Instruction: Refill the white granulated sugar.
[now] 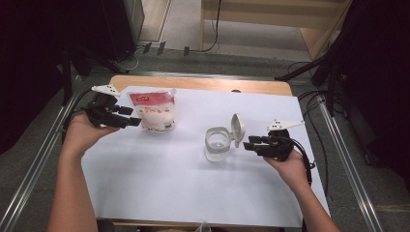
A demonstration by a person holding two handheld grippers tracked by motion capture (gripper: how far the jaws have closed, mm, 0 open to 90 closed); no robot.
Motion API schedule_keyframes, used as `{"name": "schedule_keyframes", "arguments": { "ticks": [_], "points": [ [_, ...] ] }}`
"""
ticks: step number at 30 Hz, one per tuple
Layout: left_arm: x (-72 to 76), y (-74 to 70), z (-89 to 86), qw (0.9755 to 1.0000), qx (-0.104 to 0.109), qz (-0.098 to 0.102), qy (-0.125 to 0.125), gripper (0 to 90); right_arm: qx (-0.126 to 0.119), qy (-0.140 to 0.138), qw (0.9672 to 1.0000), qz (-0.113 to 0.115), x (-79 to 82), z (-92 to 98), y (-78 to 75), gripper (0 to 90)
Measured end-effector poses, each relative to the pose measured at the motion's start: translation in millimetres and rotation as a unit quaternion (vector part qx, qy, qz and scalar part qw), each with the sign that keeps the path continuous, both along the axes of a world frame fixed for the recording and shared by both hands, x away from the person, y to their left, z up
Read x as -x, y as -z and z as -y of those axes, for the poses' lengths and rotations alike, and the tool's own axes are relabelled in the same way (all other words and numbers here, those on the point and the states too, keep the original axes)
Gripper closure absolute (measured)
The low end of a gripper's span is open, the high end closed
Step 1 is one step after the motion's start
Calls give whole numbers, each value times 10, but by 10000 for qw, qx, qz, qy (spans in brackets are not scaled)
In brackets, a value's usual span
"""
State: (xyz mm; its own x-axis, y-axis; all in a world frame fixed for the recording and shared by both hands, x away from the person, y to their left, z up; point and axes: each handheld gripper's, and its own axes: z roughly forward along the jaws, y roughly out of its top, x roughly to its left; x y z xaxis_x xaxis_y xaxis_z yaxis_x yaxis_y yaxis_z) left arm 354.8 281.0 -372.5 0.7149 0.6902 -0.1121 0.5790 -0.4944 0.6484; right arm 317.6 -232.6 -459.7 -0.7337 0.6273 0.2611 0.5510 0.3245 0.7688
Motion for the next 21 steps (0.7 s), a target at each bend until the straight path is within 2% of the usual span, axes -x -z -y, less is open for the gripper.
{"name": "schedule_keyframes", "arguments": {
  "ticks": [3, 5, 6, 8, 11, 12, 14, 16, 18, 19, 21],
  "points": [
    [-47, -2, -23, 9999, 86, 62, -37, 404, -3, 46, 10000, 18, 14, 24, 2, 599],
    [-87, -3, -36, 9999, 46, 128, 12, 404, -13, 85, 10000, 14, 27, 45, 3, 599],
    [-97, -4, -55, 9998, 96, 156, 51, 406, -33, 78, 10000, 20, 32, 59, 7, 599],
    [-126, -15, -99, 9998, 160, 136, 24, 415, -31, 119, 9999, 25, 47, 79, 8, 599],
    [-122, -32, -191, 9997, 254, -17, -35, 413, -30, 150, 9999, 46, 76, 108, 10, 599],
    [-122, -42, -223, 9997, 224, 41, -13, 414, -23, 176, 9998, 25, 88, 119, 10, 599],
    [-133, -53, -252, 9992, 377, 85, -111, 412, -21, 200, 9998, 36, 102, 148, 16, 600],
    [-168, -61, -233, 9982, 570, 185, -25, 414, -42, 242, 9997, 23, 117, 171, 22, 600],
    [-196, -75, -191, 9977, 644, 161, 116, 430, -44, 267, 9996, 47, 123, 182, 27, 600],
    [-210, -74, -159, 9976, 648, 193, 149, 437, -42, 274, 9996, 33, 131, 188, 26, 600],
    [-241, -76, -101, 9983, 524, 157, 202, 457, -54, 308, 9995, 45, 142, 198, 34, 600]
  ]
}}
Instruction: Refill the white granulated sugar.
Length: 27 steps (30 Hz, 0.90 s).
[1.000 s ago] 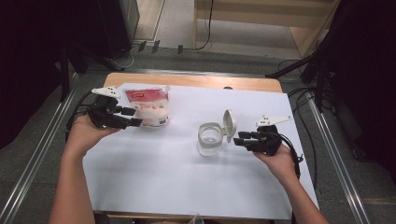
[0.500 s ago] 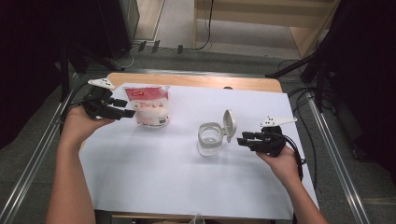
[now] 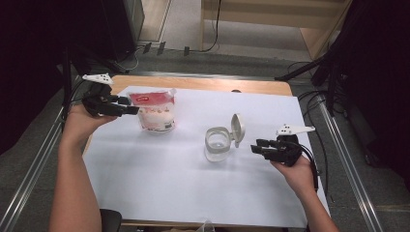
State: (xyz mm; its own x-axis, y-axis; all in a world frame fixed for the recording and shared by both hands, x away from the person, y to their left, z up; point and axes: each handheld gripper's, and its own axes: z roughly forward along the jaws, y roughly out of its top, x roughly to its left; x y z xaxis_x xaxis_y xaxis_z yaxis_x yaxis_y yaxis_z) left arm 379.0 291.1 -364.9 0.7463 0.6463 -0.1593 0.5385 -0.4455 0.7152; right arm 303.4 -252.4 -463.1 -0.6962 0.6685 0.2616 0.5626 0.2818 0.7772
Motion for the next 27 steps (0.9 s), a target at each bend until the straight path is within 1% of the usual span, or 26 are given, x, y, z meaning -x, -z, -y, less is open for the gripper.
{"name": "schedule_keyframes", "arguments": {
  "ticks": [2, 4, 5, 6, 7, 8, 9, 10, 14, 15, 16, 17, 18, 19, 20, 21, 23, 24, 25, 26, 27],
  "points": [
    [-37, 16, 59, 9999, -56, -6, 118, 476, 4, 3, 10000, -13, 12, 6, 2, 600],
    [-67, 34, 120, 9998, -166, 29, 137, 507, 20, 21, 10000, 2, 27, 2, 6, 599],
    [-81, 30, 151, 9995, -249, 98, 157, 520, 30, 7, 10000, 4, 30, 5, 8, 598],
    [-84, 23, 167, 9994, -273, 148, 170, 563, 51, -3, 10000, -7, 37, 3, 14, 598],
    [-82, 5, 188, 9992, -299, 179, 201, 587, 53, 12, 10000, -27, 44, 1, 16, 598],
    [-81, -11, 205, 9988, -314, 306, 215, 615, 55, -3, 10000, -20, 48, 2, 21, 598],
    [-83, -25, 215, 9988, -309, 298, 240, 623, 58, -6, 10000, -28, 54, 2, 22, 598],
    [-86, -35, 224, 9986, -355, 292, 252, 647, 74, -12, 10000, -4, 58, 3, 23, 597],
    [-106, -26, 226, 9990, -317, 212, 253, 697, 47, 13, 10000, -15, 63, 13, 18, 595],
    [-106, -18, 240, 9990, -302, 251, 229, 702, 45, 17, 10000, -12, 63, 13, 19, 595],
    [-104, -26, 248, 9990, -337, 204, 231, 713, 53, 16, 10000, -16, 58, 13, 23, 594],
    [-103, -30, 256, 9991, -316, 194, 193, 717, 52, 15, 10000, -26, 54, 11, 26, 591],
    [-99, -32, 270, 9994, -238, 162, 165, 720, 37, 7, 10000, -28, 51, 7, 27, 590],
    [-94, -38, 282, 9994, -262, 148, 151, 731, -7, -19, 10000, -50, 46, -2, 27, 588],
    [-90, -33, 301, 9994, -254, 198, 110, 749, -37, -29, 10000, -70, 47, -10, 23, 588],
    [-91, -42, 314, 9995, -243, 128, 126, 773, -32, -59, 10000, -58, 49, -18, 20, 588],
    [-86, -42, 350, 9996, -162, 115, 182, 815, -30, -83, 10000, -25, 51, -42, 22, 584],
    [-85, -48, 364, 9996, -173, 98, 204, 831, -15, -94, 9999, -55, 54, -52, 23, 584],
    [-83, -55, 378, 9996, -168, 39, 242, 846, -3, -103, 9999, -35, 48, -59, 30, 584],
    [-68, -57, 395, 9996, -156, 1, 219, 858, 11, -119, 9999, -70, 49, -64, 30, 583],
    [-73, -58, 393, 9993, -230, -5, 285, 865, 14, -119, 9999, -81, 49, -70, 30, 582]
  ]
}}
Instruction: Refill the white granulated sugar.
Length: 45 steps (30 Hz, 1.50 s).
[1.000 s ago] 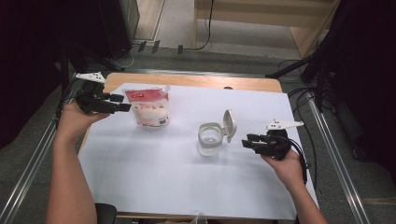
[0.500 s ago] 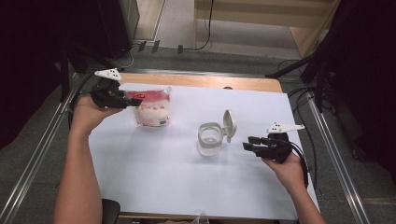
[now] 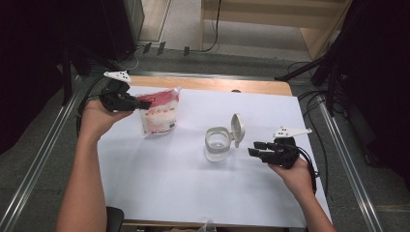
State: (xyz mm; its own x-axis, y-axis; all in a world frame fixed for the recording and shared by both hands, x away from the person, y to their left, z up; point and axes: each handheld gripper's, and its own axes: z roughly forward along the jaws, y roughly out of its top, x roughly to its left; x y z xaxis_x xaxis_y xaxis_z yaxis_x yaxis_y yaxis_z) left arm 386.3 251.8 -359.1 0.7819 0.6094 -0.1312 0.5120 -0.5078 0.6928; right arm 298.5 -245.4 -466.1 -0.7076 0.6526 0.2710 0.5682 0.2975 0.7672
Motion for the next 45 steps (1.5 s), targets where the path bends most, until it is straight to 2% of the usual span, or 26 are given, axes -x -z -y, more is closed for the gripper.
{"name": "schedule_keyframes", "arguments": {
  "ticks": [4, 6, 7, 8, 10, 13, 14, 16, 18, 20, 21, 22, 25, 27, 28, 29, 33, 34, 37, 40, 45],
  "points": [
    [21, 22, -24, 9998, -43, -152, 83, 875, -4, -32, 10000, 25, -2, -13, -1, 582],
    [33, 28, -40, 9997, -102, -234, 45, 870, -1, -43, 10000, 31, -6, -17, 2, 582],
    [29, 38, -44, 9997, -176, -189, 50, 866, 1, -58, 10000, 21, -9, -19, 3, 583],
    [30, 49, -35, 9994, -338, -120, 30, 860, -15, -82, 10000, -43, -10, -25, 4, 586],
    [28, 98, 21, 9980, -599, -117, 173, 843, 12, -124, 9999, 7, -12, -43, 7, 589],
    [14, 98, 67, 9975, -672, -169, 145, 892, 11, -191, 9998, 3, -11, -74, 4, 583],
    [16, 96, 76, 9976, -661, -183, 123, 900, 28, -211, 9998, 4, -12, -82, 7, 581],
    [11, 81, 96, 9977, -578, -337, 51, 900, 86, -227, 9997, 21, -11, -98, 14, 574],
    [6, 68, 110, 9977, -558, -370, 83, 900, 103, -252, 9996, 23, -5, -116, 12, 574],
    [0, 42, 124, 9981, -435, -428, -45, 900, 84, -247, 9996, 96, 4, -121, -3, 576],
    [4, 16, 132, 9983, -418, -393, -119, 900, 63, -265, 9995, 142, 8, -122, -14, 577],
    [14, -10, 137, 9983, -348, -451, -151, 900, 25, -253, 9996, 151, 20, -128, -32, 577],
    [52, -101, 149, 9986, -322, -385, -141, 900, -27, -335, 9993, 184, 50, -141, -64, 575],
    [83, -161, 165, 9982, -340, -392, -291, 900, -186, -376, 9991, -13, 85, -162, -98, 573],
    [94, -198, 167, 9982, -367, -398, -258, 900, -296, -461, 9985, -63, 108, -177, -120, 573],
    [116, -235, 176, 9982, -396, -341, -293, 900, -322, -547, 9980, 3, 137, -200, -146, 575],
    [197, -361, 186, 9981, -207, -371, -441, 900, -223, -805, 9962, 233, 295, -328, -257, 574],
    [238, -404, 192, 9979, -177, -310, -537, 900, -195, -844, 9959, 274, 315, -352, -265, 574],
    [304, -483, 187, 9986, -65, -163, -506, 900, -85, -935, 9952, 293, 364, -443, -291, 572],
    [384, -547, 204, 9991, 84, -145, -400, 900, -168, -993, 9945, 300, 383, -529, -324, 561],
    [459, -593, 267, 9996, 70, -109, -269, 900, -82, -1191, 9920, 400, 450, -774, -334, 536]
  ]
}}
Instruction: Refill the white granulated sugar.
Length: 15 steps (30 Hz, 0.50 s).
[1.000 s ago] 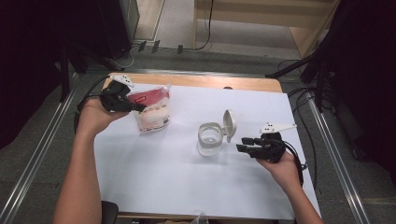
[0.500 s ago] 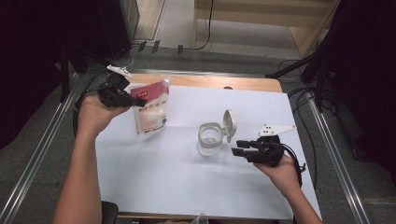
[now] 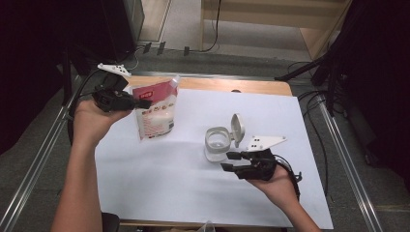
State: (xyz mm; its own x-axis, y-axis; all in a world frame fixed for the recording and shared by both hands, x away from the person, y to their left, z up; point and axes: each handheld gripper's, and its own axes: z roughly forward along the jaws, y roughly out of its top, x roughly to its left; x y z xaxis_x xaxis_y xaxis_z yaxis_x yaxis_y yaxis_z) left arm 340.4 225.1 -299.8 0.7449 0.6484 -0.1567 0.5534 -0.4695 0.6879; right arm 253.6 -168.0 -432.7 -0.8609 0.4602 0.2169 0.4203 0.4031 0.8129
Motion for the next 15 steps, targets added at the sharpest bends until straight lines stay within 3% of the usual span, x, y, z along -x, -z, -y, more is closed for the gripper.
{"name": "schedule_keyframes", "arguments": {
  "ticks": [3, 6, 12, 15],
  "points": [
    [27, -21, 42, 10000, -22, -47, 46, 900, -14, -114, 9999, 80, 31, -165, 4, 530],
    [70, -42, 94, 9999, -93, -41, 98, 900, -51, -246, 9991, 342, 52, -333, 11, 538],
    [131, -76, 119, 9999, -39, -109, 126, 900, -46, -54, 9999, 82, -41, -614, 10, 487],
    [171, -99, 146, 9998, -17, -90, 200, 900, -103, 42, 9999, 108, -88, -741, 20, 456]
  ]
}}
